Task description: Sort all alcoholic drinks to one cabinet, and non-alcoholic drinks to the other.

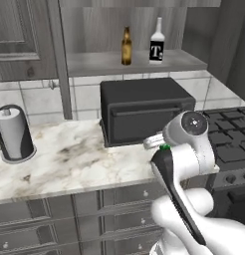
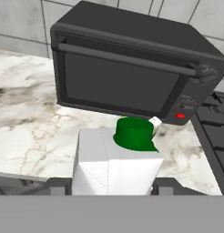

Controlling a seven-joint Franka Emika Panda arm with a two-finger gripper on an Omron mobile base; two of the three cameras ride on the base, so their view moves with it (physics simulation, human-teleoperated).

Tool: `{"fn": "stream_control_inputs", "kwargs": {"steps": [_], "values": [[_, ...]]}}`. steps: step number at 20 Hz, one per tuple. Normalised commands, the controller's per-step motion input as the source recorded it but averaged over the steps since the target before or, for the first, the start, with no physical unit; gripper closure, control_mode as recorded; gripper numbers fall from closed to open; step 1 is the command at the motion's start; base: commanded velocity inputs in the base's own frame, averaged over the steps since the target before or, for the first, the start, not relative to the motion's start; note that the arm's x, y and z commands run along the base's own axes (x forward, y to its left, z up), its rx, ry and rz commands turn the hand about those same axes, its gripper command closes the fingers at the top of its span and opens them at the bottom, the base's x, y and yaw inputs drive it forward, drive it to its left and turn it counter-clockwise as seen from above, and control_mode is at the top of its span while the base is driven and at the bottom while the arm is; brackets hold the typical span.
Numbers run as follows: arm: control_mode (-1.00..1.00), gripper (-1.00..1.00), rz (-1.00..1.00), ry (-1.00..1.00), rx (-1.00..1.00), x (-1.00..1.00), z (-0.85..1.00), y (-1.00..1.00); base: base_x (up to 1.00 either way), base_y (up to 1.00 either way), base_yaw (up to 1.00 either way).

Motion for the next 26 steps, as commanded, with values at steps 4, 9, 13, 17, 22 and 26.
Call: {"fn": "stream_control_inputs", "kwargs": {"steps": [4, 9, 13, 17, 22, 26], "values": [[1.0, 1.0, 0.0, 0.0, 0.0, 0.0, 0.0, 0.0, -0.89, -0.06, 0.0], [1.0, 1.0, 0.0, 0.0, 0.0, 0.0, 0.0, 0.0, -0.56, -0.01, 0.0], [1.0, 1.0, 0.0, 0.0, 0.0, 0.0, 0.0, 0.0, -0.29, -0.1, 0.0], [1.0, 1.0, 0.0, 0.0, 0.0, 0.0, 0.0, 0.0, -0.01, -0.56, 0.0], [1.0, 1.0, 0.0, 0.0, 0.0, 0.0, 0.0, 0.0, 0.0, -0.92, 0.0], [1.0, 1.0, 0.0, 0.0, 0.0, 0.0, 0.0, 0.0, 0.0, -0.98, 0.0]]}}
